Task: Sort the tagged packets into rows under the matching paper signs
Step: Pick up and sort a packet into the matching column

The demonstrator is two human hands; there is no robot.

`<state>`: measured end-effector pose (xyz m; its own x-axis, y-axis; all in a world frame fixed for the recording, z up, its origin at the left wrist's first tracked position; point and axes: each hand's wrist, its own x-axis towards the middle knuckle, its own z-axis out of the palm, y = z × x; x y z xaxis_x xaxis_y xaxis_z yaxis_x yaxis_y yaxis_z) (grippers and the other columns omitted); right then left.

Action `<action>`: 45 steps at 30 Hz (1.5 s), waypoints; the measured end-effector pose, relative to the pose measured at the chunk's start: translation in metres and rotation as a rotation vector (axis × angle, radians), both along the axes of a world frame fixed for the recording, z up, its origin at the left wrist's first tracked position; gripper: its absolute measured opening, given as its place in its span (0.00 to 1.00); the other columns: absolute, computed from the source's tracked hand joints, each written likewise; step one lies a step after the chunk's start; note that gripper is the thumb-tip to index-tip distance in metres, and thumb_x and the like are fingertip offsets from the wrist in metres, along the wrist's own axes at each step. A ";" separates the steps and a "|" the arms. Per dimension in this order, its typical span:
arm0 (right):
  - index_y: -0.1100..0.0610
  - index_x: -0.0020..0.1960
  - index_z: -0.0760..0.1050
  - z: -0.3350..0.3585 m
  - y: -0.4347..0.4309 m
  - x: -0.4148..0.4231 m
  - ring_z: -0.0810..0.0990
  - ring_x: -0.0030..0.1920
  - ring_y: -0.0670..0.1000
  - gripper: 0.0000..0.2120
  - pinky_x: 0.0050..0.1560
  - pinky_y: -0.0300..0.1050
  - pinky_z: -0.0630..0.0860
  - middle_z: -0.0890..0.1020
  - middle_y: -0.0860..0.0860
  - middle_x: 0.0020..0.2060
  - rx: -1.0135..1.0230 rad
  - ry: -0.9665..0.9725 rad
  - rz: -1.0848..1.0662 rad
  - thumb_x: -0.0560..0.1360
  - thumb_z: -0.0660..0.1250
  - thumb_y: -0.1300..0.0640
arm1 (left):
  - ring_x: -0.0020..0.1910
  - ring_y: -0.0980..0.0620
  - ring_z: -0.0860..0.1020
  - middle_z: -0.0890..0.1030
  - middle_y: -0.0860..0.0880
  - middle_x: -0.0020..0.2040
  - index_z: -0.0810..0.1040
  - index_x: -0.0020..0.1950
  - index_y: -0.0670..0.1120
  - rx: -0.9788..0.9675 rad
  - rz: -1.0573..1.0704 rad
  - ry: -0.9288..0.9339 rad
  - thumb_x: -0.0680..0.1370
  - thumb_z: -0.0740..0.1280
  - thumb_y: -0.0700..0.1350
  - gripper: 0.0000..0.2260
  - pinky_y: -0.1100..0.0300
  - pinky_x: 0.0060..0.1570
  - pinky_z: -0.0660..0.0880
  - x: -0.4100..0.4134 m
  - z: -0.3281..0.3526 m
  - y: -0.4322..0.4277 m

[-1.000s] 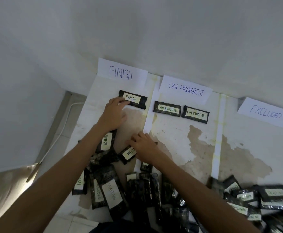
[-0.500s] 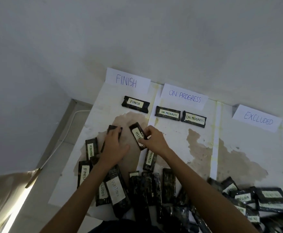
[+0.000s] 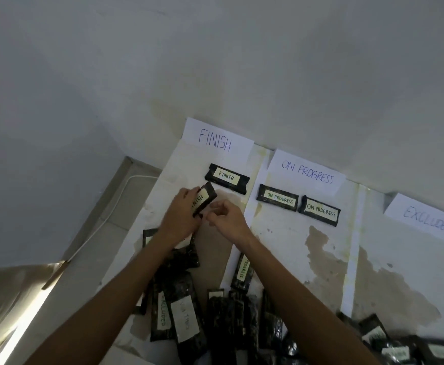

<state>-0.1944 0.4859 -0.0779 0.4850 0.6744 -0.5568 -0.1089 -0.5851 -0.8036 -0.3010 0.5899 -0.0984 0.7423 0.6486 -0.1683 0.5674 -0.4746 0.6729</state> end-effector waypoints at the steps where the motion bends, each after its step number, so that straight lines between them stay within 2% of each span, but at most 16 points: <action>1: 0.51 0.50 0.74 -0.003 0.001 0.004 0.80 0.48 0.49 0.07 0.45 0.39 0.76 0.80 0.49 0.46 -0.007 -0.025 0.014 0.73 0.68 0.55 | 0.53 0.41 0.73 0.71 0.39 0.57 0.68 0.67 0.40 0.062 -0.030 0.033 0.67 0.70 0.35 0.29 0.48 0.52 0.74 0.003 -0.003 0.018; 4: 0.51 0.51 0.74 -0.015 -0.001 0.016 0.77 0.45 0.44 0.06 0.40 0.32 0.71 0.78 0.46 0.45 -0.054 -0.123 0.065 0.74 0.67 0.57 | 0.50 0.39 0.73 0.72 0.38 0.55 0.71 0.65 0.39 0.239 -0.136 0.135 0.66 0.65 0.27 0.28 0.43 0.47 0.75 0.016 -0.009 0.070; 6: 0.54 0.54 0.75 -0.024 -0.006 0.022 0.77 0.47 0.46 0.08 0.43 0.34 0.71 0.78 0.47 0.47 -0.076 -0.167 0.108 0.74 0.67 0.58 | 0.51 0.37 0.73 0.73 0.36 0.55 0.71 0.65 0.37 0.285 -0.224 0.174 0.66 0.62 0.24 0.27 0.41 0.48 0.74 0.027 -0.013 0.097; 8: 0.57 0.55 0.76 -0.031 -0.010 0.027 0.77 0.48 0.46 0.10 0.46 0.34 0.71 0.79 0.48 0.48 -0.080 -0.201 0.147 0.75 0.66 0.58 | 0.53 0.36 0.72 0.73 0.35 0.57 0.71 0.66 0.36 0.288 -0.276 0.196 0.68 0.62 0.23 0.26 0.40 0.51 0.73 0.039 -0.017 0.117; 11: 0.57 0.56 0.76 -0.040 -0.017 0.030 0.76 0.48 0.44 0.10 0.43 0.24 0.69 0.80 0.49 0.51 -0.072 -0.244 0.192 0.75 0.66 0.58 | 0.55 0.35 0.72 0.72 0.35 0.58 0.70 0.66 0.35 0.232 -0.324 0.187 0.68 0.63 0.24 0.26 0.42 0.55 0.72 0.051 -0.025 0.132; 13: 0.57 0.56 0.76 -0.046 -0.020 0.033 0.76 0.49 0.43 0.10 0.43 0.22 0.69 0.80 0.50 0.52 -0.067 -0.254 0.208 0.76 0.66 0.59 | 0.56 0.36 0.72 0.72 0.35 0.59 0.70 0.66 0.35 0.189 -0.348 0.188 0.68 0.64 0.24 0.26 0.46 0.58 0.71 0.055 -0.032 0.138; 15: 0.58 0.56 0.76 -0.048 -0.022 0.033 0.77 0.49 0.45 0.09 0.46 0.25 0.70 0.80 0.51 0.52 -0.052 -0.292 0.229 0.75 0.65 0.61 | 0.57 0.36 0.72 0.73 0.35 0.59 0.70 0.66 0.35 0.167 -0.365 0.196 0.69 0.65 0.24 0.26 0.48 0.58 0.69 0.056 -0.034 0.141; 18: 0.60 0.53 0.77 -0.050 -0.022 0.031 0.79 0.49 0.51 0.08 0.51 0.40 0.76 0.81 0.55 0.49 -0.007 -0.383 0.261 0.75 0.65 0.63 | 0.57 0.34 0.72 0.73 0.34 0.60 0.71 0.65 0.34 0.187 -0.386 0.138 0.68 0.66 0.24 0.26 0.46 0.58 0.70 0.049 -0.033 0.139; 22: 0.62 0.51 0.78 -0.050 -0.029 0.026 0.78 0.46 0.55 0.07 0.49 0.50 0.77 0.81 0.58 0.46 0.018 -0.490 0.333 0.74 0.65 0.63 | 0.60 0.36 0.72 0.73 0.36 0.63 0.74 0.64 0.38 0.266 -0.374 0.069 0.66 0.66 0.25 0.27 0.42 0.58 0.72 0.034 -0.030 0.122; 24: 0.62 0.51 0.78 -0.051 -0.037 0.023 0.78 0.46 0.56 0.08 0.48 0.51 0.77 0.81 0.58 0.46 0.034 -0.525 0.369 0.74 0.65 0.64 | 0.61 0.38 0.72 0.74 0.39 0.63 0.75 0.63 0.41 0.333 -0.415 0.032 0.66 0.64 0.25 0.27 0.45 0.59 0.73 0.024 -0.026 0.102; 26: 0.62 0.52 0.78 -0.050 -0.046 0.022 0.78 0.47 0.56 0.09 0.49 0.50 0.76 0.81 0.58 0.46 0.028 -0.539 0.396 0.73 0.65 0.64 | 0.62 0.41 0.73 0.76 0.41 0.63 0.76 0.62 0.44 0.440 -0.551 0.003 0.66 0.61 0.25 0.28 0.48 0.60 0.73 0.007 -0.025 0.082; 30: 0.60 0.53 0.78 -0.051 -0.061 0.020 0.76 0.49 0.54 0.09 0.51 0.46 0.74 0.80 0.56 0.48 -0.035 -0.544 0.405 0.73 0.65 0.63 | 0.65 0.45 0.73 0.75 0.44 0.65 0.74 0.64 0.47 0.581 -0.929 0.064 0.60 0.74 0.29 0.34 0.52 0.62 0.70 -0.026 -0.028 0.059; 33: 0.59 0.52 0.78 -0.051 -0.067 0.017 0.76 0.50 0.53 0.08 0.50 0.41 0.71 0.81 0.55 0.48 -0.066 -0.566 0.388 0.74 0.65 0.62 | 0.66 0.45 0.71 0.74 0.44 0.66 0.73 0.65 0.48 0.632 -1.099 0.175 0.59 0.77 0.35 0.36 0.53 0.63 0.70 -0.032 -0.026 0.055; 38: 0.60 0.50 0.79 -0.052 -0.072 0.012 0.76 0.47 0.55 0.07 0.48 0.42 0.71 0.80 0.56 0.46 -0.069 -0.627 0.376 0.73 0.66 0.62 | 0.60 0.45 0.75 0.77 0.44 0.61 0.76 0.57 0.48 0.701 -1.163 0.217 0.60 0.76 0.38 0.27 0.54 0.57 0.76 -0.016 -0.022 0.051; 41: 0.59 0.50 0.79 -0.051 -0.072 0.011 0.76 0.47 0.56 0.08 0.47 0.43 0.70 0.80 0.56 0.45 -0.064 -0.649 0.378 0.72 0.66 0.62 | 0.55 0.47 0.77 0.78 0.46 0.57 0.75 0.53 0.47 0.767 -1.177 0.226 0.63 0.73 0.38 0.20 0.56 0.51 0.75 -0.003 -0.022 0.049; 45: 0.59 0.50 0.79 -0.050 -0.074 0.010 0.76 0.47 0.56 0.08 0.47 0.48 0.73 0.80 0.55 0.45 -0.053 -0.660 0.387 0.72 0.66 0.61 | 0.51 0.48 0.77 0.79 0.48 0.54 0.75 0.55 0.47 0.740 -1.062 0.239 0.61 0.74 0.46 0.23 0.55 0.48 0.74 0.010 -0.019 0.060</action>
<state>-0.1848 0.4124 -0.1284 0.4625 0.8443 -0.2706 0.6042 -0.5235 -0.6007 -0.2908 0.6500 -0.1170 0.9459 -0.2338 -0.2248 -0.2403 -0.9707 -0.0017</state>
